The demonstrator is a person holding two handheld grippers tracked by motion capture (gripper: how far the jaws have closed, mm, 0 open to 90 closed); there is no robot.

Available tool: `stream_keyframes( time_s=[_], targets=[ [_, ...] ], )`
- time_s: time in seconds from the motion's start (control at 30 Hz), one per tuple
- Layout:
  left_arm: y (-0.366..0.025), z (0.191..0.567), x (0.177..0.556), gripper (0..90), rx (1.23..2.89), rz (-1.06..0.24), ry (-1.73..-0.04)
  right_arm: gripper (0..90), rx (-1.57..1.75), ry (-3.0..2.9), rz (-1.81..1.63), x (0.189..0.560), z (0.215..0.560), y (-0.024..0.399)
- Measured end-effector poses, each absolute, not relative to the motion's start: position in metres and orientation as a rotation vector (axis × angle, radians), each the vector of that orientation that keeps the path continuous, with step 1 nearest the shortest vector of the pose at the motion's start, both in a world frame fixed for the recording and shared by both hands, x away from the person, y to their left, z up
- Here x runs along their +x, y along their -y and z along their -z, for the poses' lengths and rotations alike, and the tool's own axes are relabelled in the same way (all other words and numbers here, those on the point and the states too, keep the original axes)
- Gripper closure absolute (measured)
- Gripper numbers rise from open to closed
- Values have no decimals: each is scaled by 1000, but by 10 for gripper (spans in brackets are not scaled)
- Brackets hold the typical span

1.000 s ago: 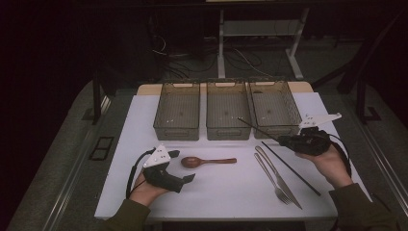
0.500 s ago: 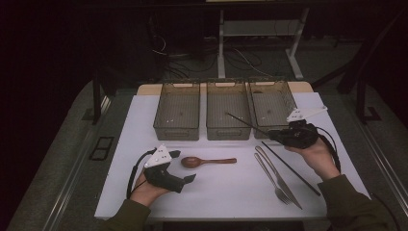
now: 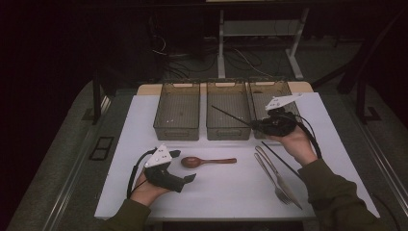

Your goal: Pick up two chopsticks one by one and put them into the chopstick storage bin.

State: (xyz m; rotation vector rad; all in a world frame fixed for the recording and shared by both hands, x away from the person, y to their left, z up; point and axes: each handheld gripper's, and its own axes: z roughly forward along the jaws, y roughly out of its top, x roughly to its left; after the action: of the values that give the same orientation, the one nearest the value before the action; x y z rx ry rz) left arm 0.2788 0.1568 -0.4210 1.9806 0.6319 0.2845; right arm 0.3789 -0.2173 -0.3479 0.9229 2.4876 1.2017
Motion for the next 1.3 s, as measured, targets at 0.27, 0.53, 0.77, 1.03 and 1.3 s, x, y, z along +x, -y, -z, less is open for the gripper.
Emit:
stream_keyframes(
  time_s=[0.27, 0.53, 0.77, 1.03, 1.3],
  targets=[
    [-156, 421, 279, 10, 1990, -285, -629, 848, 934, -2485, -1214, 395, 337, 195],
    [-156, 422, 279, 10, 1992, -283, -628, 848, 934, -2495, -1194, 410, 330, 170],
    [-156, 421, 279, 10, 1987, -281, -627, 848, 934, -2493, -1171, 425, 328, 139],
    [-156, 421, 279, 10, 1986, -282, -620, 848, 942, -2508, -1168, 439, 331, 112],
    [-156, 421, 279, 10, 1978, -277, -617, 848, 957, -2524, -1155, 454, 334, 78]
  ],
)
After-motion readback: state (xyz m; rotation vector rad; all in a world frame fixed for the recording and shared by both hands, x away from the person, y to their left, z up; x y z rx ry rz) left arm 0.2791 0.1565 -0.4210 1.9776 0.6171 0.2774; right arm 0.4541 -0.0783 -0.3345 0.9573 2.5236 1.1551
